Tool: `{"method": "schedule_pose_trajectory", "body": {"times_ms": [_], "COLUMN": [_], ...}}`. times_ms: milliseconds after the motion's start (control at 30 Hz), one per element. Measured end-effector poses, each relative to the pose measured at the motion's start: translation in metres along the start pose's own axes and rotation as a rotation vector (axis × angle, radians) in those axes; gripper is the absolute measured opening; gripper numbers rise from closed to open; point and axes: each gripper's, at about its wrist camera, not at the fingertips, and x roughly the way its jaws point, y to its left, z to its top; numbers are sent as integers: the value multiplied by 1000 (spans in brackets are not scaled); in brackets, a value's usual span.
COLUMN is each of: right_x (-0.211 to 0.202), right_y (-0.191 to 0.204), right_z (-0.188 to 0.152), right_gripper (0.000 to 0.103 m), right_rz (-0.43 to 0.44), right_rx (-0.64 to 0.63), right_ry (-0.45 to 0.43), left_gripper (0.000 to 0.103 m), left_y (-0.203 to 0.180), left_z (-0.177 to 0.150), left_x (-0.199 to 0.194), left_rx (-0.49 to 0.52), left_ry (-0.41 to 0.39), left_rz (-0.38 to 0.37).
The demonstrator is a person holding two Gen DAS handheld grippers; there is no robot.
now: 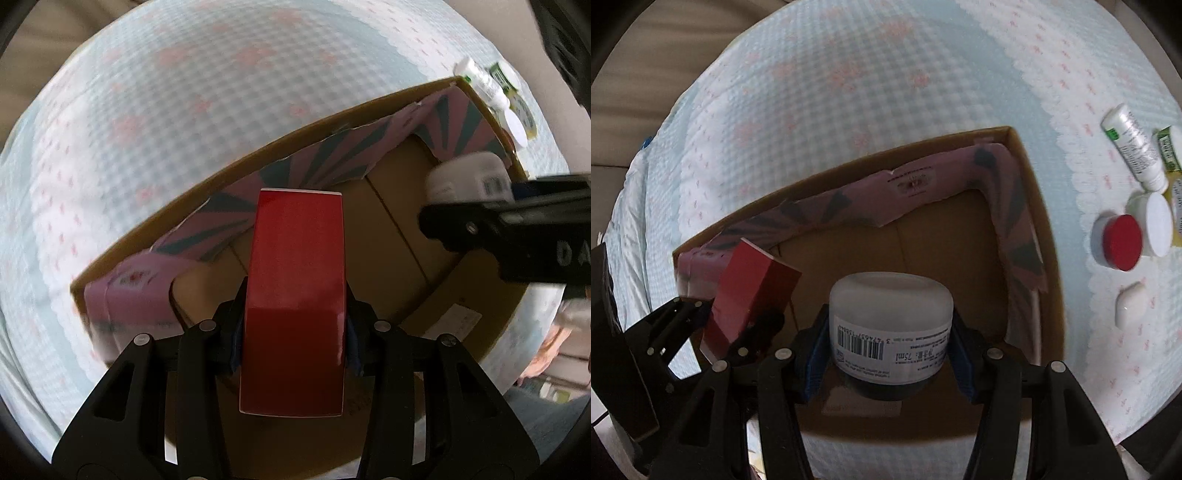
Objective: Organize rigid objects
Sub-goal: 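Carry both held items over the cardboard box and release them inside, then lift both tools away from the box back toward the remaining items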
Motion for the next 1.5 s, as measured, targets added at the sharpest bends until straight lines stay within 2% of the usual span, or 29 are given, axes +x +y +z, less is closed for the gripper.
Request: {"method": "schedule_pose_trajectory", "body": {"times_ms": [100, 133, 167, 200, 233, 267, 367, 467, 667, 767, 1033, 1267, 1400, 1500], "right_x": [3, 4, 5, 7, 8, 9, 12, 6, -14, -22, -75, -139, -188, -215], "right_y": [-2, -2, -3, -4, -5, -7, -11, -16, -21, -15, -7, -8, -28, -50], "right_z": [7, 8, 9, 10, 10, 10, 7, 2, -12, -13, -43, -84, -113, -127], "right_gripper": [53, 53, 53, 63, 90, 102, 103, 103, 103, 103, 103, 103, 103, 103], "right_rz": [14, 18, 17, 7, -4, -4, 14, 29, 36, 49, 55, -1, -49, -87], "right_rx": [29, 32, 38, 47, 54, 55, 49, 68, 42, 21, -60, -115, -119, -120], "right_ry": [-10, -21, -26, -23, -16, -10, 18, -17, -51, -30, -116, -215, -327, -377], "left_gripper": [40, 59, 101, 100, 103, 103, 103, 103, 103, 103, 103, 103, 103, 103], "left_y": [-4, -4, -2, 0, 3, 5, 11, 14, 6, 7, -10, -36, -58, -84], "left_z": [2, 2, 2, 1, -1, -3, -10, -18, -19, -22, -51, -85, -94, -95], "left_x": [-1, -4, -6, -9, -10, -9, -5, -6, -22, -37, -105, -167, -200, -220], "left_rx": [54, 64, 62, 50, 33, 16, -23, -55, -98, -126, -179, -245, -295, -312], "left_ry": [-10, -24, -31, -33, -38, -31, 0, 7, -23, -47, -147, -264, -342, -381], "left_rz": [-14, -19, -23, -32, -44, -48, -36, -30, -3, 13, 80, 95, 81, 108]}}
